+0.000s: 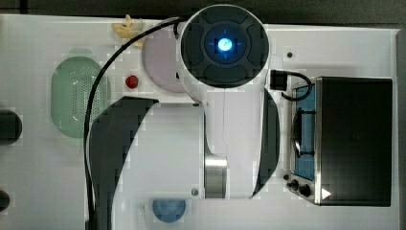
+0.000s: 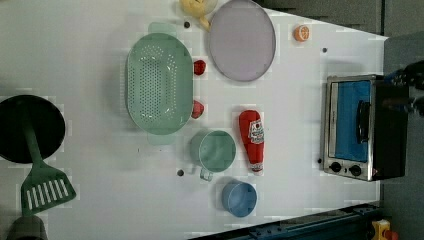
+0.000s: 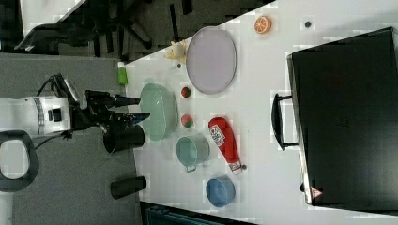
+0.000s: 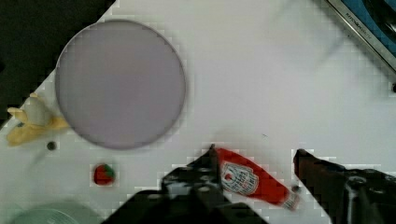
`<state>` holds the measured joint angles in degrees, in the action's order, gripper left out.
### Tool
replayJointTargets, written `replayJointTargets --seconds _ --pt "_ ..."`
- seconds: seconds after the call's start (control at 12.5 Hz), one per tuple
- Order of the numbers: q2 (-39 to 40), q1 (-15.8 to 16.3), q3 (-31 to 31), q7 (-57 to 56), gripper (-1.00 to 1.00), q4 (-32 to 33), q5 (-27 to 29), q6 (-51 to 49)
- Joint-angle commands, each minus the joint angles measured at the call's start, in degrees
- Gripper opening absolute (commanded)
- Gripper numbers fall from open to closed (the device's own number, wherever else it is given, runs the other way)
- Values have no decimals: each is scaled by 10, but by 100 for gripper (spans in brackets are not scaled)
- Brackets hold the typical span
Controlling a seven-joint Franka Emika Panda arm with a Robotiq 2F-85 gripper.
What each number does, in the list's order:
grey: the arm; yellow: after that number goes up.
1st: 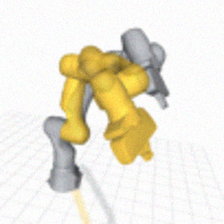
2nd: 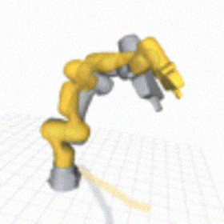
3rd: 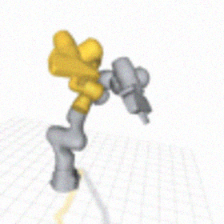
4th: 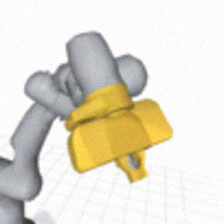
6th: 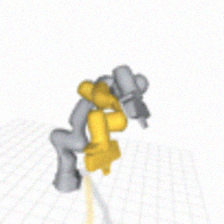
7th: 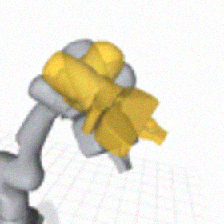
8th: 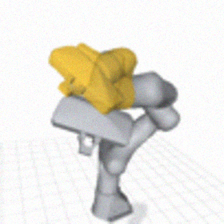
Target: Flap open oven.
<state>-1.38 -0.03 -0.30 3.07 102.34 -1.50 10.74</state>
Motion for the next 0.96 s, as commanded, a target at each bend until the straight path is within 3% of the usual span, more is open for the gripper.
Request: replayJointTargets --seconds 0.08,0.24,0.4,0.48,0.96 --pt "-150 -65 -20 -36 58 68 12 -105" --pt "-150 -65 -20 -36 99 68 12 -105" --pt "-150 -65 -20 -36 100 68 12 -105" --pt "-150 -65 -20 -36 90 68 12 -105" --pt "-146 -67 -9 -36 -55 70 11 -105"
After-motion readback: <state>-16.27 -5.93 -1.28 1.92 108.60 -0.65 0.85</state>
